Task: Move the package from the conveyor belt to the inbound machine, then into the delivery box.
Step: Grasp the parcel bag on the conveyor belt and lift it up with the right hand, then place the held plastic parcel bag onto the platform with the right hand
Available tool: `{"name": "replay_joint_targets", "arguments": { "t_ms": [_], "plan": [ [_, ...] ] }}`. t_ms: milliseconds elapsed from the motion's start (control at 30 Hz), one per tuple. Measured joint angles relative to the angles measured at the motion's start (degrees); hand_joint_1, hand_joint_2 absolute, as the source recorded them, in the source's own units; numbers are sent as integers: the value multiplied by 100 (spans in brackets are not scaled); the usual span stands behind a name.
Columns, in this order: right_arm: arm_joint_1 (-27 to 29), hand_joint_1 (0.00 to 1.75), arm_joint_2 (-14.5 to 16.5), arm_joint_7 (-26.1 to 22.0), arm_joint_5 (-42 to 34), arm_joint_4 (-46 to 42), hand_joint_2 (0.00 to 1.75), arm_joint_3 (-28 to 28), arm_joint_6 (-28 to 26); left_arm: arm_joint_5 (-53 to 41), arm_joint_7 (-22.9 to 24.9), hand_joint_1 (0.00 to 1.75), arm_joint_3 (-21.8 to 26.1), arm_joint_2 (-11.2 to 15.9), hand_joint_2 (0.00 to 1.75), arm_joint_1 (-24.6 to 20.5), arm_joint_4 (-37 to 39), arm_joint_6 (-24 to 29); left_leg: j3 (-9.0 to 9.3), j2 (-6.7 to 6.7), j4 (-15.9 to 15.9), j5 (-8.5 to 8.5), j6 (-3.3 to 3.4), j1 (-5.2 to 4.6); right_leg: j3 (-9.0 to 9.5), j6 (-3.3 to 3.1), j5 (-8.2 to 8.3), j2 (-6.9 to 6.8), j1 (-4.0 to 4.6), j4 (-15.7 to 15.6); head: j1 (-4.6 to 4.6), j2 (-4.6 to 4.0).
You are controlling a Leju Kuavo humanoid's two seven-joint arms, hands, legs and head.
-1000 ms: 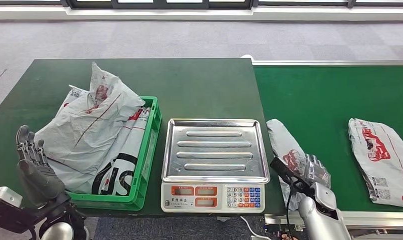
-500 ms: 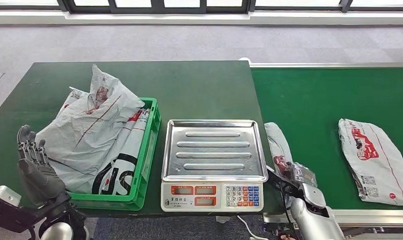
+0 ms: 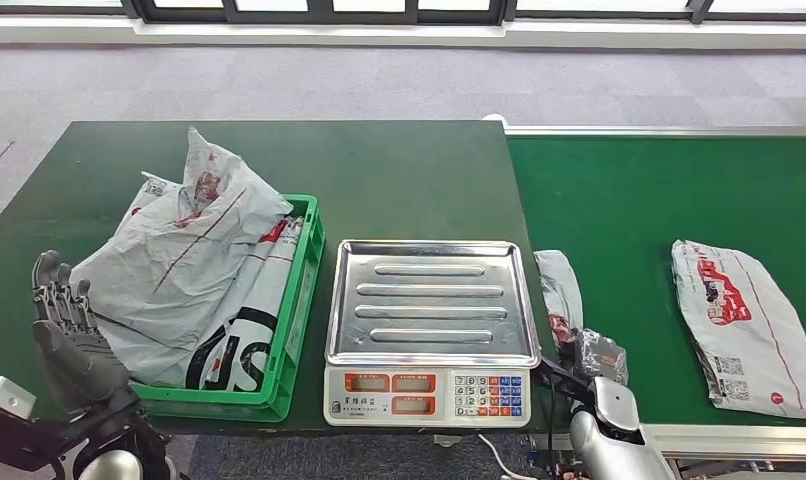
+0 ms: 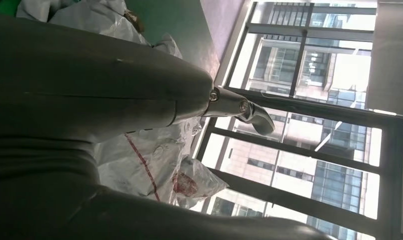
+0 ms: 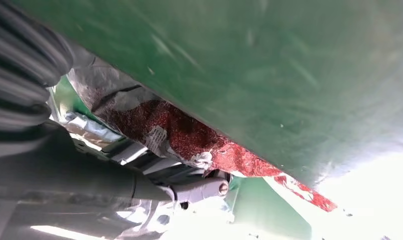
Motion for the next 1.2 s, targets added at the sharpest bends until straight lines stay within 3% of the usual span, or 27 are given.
{"name": "replay_joint_targets", "arguments": {
  "t_ms": [100,200,367,533,967,1200],
  "plan": [
    [242,175,59,25,136,-451,175,-50,-811,-4,-60,0,12,-57,0,186,-182,-4,-37,-18,0,3,1,-2,-28,0,0,-19,-2,2,2,0],
    [646,175,145,-165,47,-1464,175,-280,-1348,-3,-182,0,28,-98,0,391,-348,17,-85,-50,0,17,2,-7,-73,1,4,-46,-9,6,0,0],
    [924,175,245,-571,-239,-3141,175,-888,-1478,19,-281,0,33,-119,0,504,-435,61,-99,-56,0,17,-1,-8,-92,2,1,-47,-10,6,1,0],
    [1032,175,266,-720,-263,-4132,175,-1333,-1496,27,-266,0,33,-135,0,452,-436,60,-97,-41,0,11,2,-9,-95,1,-2,-39,-10,6,1,0],
    [1019,175,296,-786,-302,-4728,175,-1556,-1451,14,-188,0,33,-184,0,343,-441,-23,-91,-24,0,14,3,-8,-93,3,3,-33,-10,6,1,0],
    [277,175,206,-1552,-813,-4583,175,-1350,-1638,104,-214,0,33,-183,0,127,-262,-116,-91,-7,0,18,2,-9,-94,3,14,-17,-10,6,1,0]
  ]
}}
